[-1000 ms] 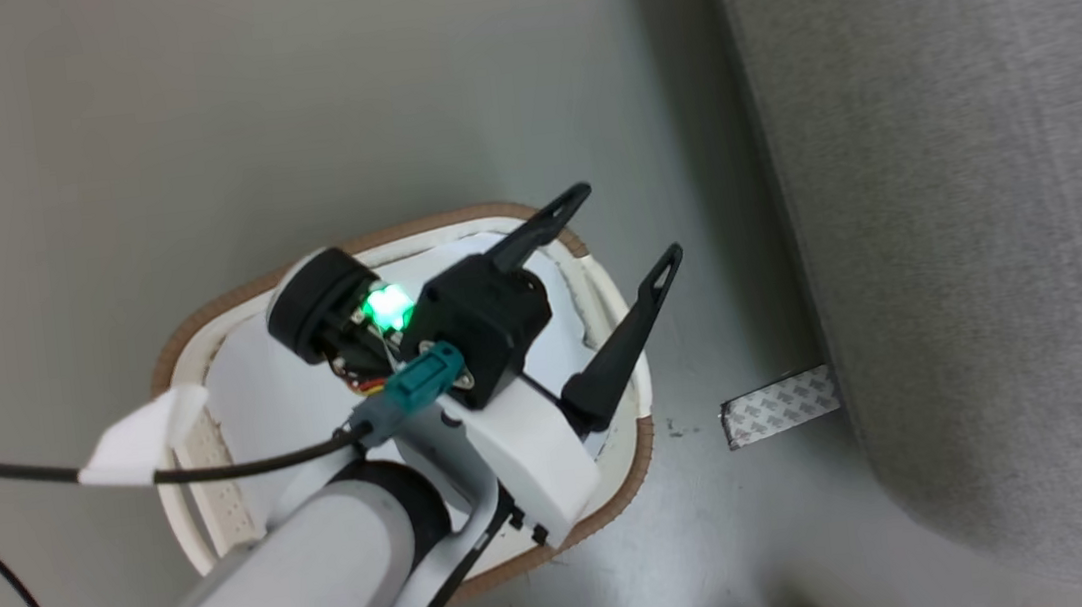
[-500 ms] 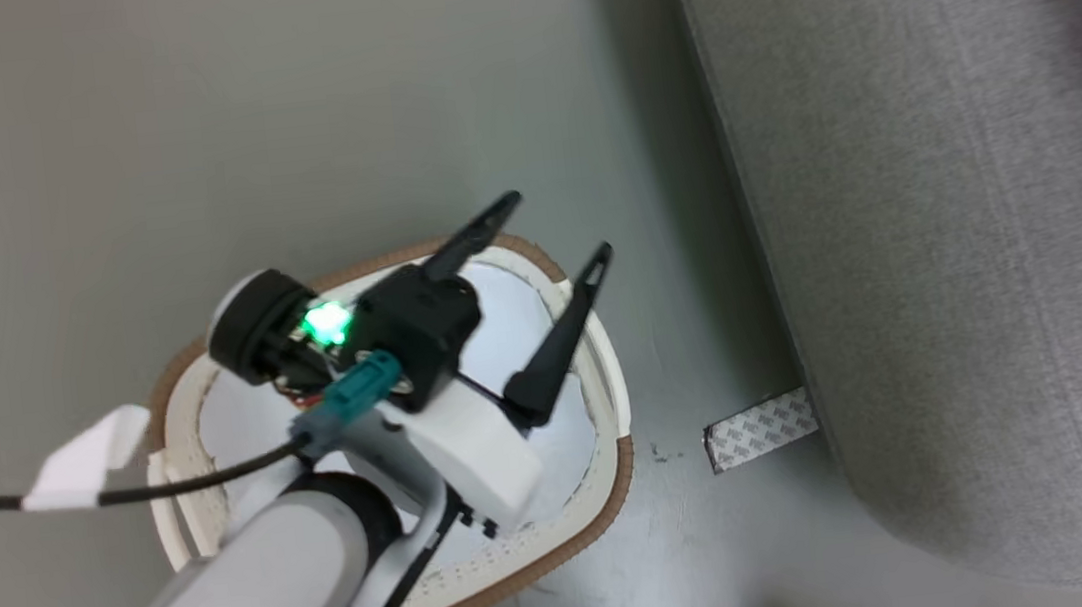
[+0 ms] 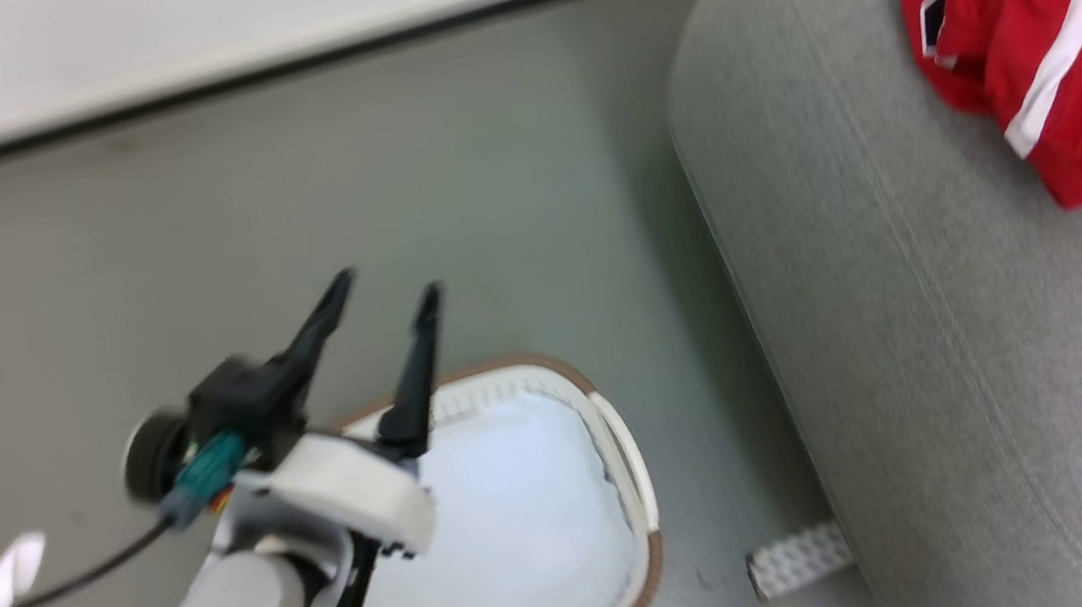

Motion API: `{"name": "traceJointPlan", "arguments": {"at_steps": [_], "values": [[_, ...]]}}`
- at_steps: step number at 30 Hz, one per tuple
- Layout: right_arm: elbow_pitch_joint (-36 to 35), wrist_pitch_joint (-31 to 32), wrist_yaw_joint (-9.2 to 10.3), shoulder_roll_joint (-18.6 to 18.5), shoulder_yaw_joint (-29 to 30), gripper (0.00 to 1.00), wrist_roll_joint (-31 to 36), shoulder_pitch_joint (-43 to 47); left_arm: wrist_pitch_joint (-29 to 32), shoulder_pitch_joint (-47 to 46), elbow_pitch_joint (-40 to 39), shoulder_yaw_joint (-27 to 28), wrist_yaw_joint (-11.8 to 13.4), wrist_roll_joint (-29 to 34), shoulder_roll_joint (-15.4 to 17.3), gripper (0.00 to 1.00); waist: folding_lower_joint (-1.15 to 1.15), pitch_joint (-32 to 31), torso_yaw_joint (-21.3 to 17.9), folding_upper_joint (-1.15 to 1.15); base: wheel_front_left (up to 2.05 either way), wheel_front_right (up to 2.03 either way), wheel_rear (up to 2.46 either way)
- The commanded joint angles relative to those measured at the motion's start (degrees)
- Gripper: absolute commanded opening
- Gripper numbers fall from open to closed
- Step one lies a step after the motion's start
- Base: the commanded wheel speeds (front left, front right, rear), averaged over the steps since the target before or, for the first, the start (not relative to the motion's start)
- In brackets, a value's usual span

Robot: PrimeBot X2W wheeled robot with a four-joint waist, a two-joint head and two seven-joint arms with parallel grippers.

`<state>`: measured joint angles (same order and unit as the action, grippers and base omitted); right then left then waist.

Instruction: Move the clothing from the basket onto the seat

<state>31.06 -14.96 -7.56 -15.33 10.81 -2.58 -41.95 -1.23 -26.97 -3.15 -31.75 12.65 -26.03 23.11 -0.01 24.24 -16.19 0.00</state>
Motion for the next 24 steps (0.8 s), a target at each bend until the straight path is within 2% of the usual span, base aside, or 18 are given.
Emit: {"name": "traceJointPlan", "arguments": {"at_steps": [1,5,10,14,20,24], "values": [[-1.89,-0.09,0.15,0.23,-1.07,1.0,-0.75,3.5,-1.8,2.63,1.08,0.92,0.77,-0.98,-0.13,1.0,0.01,-7.38,3.93,0.0,0.0,0.0,0.0],[-7.25,0.04,0.15,0.35,-4.09,1.0,-1.77,11.65,-6.94,8.64,4.62,3.39,2.66,-3.16,-0.63,1.0,0.01,-13.11,6.52,0.0,0.0,0.0,0.0],[-12.57,0.48,0.15,2.32,-5.5,1.0,-2.47,21.7,-11.83,15.28,8.21,5.67,3.99,-4.98,-1.39,1.0,0.01,-18.73,10.16,0.0,0.0,0.0,0.0],[-15.64,0.29,0.15,4.74,-5.94,1.0,-2.54,29.12,-13.52,19.45,10.43,7.36,4.04,-5.2,-2.28,1.0,0.01,-22.42,12.63,0.0,0.0,0.0,0.0],[-17.19,0.04,0.15,8.04,-6.56,1.0,-1.78,35.89,-13.94,23.91,12.03,10.29,4.09,-3.64,-3.18,1.0,0.01,-25.32,14.02,0.0,0.0,0.0,0.0],[-16.64,-0.14,0.15,9.9,-7.18,1.0,-1.35,39.48,-13.93,27.55,11.92,13.05,3.02,-0.91,-4.01,1.0,0.01,-26.74,14.59,0.0,0.0,0.0,0.0]]}}
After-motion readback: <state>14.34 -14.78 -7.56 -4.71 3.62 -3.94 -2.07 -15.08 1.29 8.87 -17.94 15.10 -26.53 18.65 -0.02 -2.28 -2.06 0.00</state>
